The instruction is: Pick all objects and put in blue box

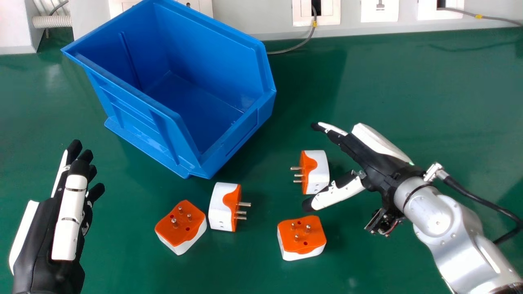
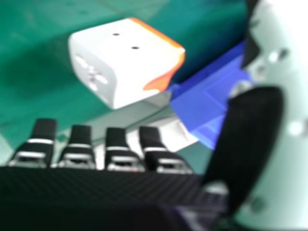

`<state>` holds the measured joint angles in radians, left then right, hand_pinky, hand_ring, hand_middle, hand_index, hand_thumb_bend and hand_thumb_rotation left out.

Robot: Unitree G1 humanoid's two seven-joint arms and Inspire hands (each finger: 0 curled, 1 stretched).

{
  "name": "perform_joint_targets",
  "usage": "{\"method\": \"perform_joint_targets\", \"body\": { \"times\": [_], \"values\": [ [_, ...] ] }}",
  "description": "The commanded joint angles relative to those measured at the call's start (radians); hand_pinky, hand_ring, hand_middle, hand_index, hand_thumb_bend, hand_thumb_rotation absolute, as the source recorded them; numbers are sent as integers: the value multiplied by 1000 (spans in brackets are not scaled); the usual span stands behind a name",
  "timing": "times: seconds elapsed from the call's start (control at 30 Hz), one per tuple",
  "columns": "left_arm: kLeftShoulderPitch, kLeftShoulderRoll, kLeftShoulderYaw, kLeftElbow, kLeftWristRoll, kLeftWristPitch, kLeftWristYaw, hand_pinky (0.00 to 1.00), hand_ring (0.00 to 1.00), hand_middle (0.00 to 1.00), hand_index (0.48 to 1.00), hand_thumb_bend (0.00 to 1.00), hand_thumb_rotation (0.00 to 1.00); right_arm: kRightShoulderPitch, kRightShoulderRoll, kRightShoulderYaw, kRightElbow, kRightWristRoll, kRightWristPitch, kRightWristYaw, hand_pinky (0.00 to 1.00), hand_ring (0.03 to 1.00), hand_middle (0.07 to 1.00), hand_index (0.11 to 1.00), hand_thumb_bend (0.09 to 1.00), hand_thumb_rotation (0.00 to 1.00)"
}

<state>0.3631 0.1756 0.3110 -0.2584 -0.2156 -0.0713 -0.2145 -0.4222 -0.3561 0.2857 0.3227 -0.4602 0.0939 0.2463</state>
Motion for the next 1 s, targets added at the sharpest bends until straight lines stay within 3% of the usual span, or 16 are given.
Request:
{"method": "perform_joint_targets", "body": {
  "times": [0.0,0.3,0.53,0.73,0.97],
  "values": [
    [5,3,2,-35,-6,3,5,950,991,997,1000,450,1000,-49,1,15,13,-23,-13,-12,893,947,943,904,748,185],
    [7,1,3,-46,-12,22,9,950,990,991,1000,434,1000,-93,-5,75,66,-90,-13,-4,870,936,933,891,729,208],
    [4,1,-1,-50,-12,29,5,950,990,988,1000,423,1000,-125,-8,112,92,-140,-32,-18,843,922,919,881,726,207],
    [2,5,4,-47,-18,29,-3,951,990,988,1000,420,1000,-158,6,126,128,-160,-19,-15,828,916,907,868,726,207],
    [6,2,-2,-53,-12,32,0,949,989,987,1000,418,1000,-192,15,137,166,-172,-25,-11,815,912,904,862,726,208]
  ]
}}
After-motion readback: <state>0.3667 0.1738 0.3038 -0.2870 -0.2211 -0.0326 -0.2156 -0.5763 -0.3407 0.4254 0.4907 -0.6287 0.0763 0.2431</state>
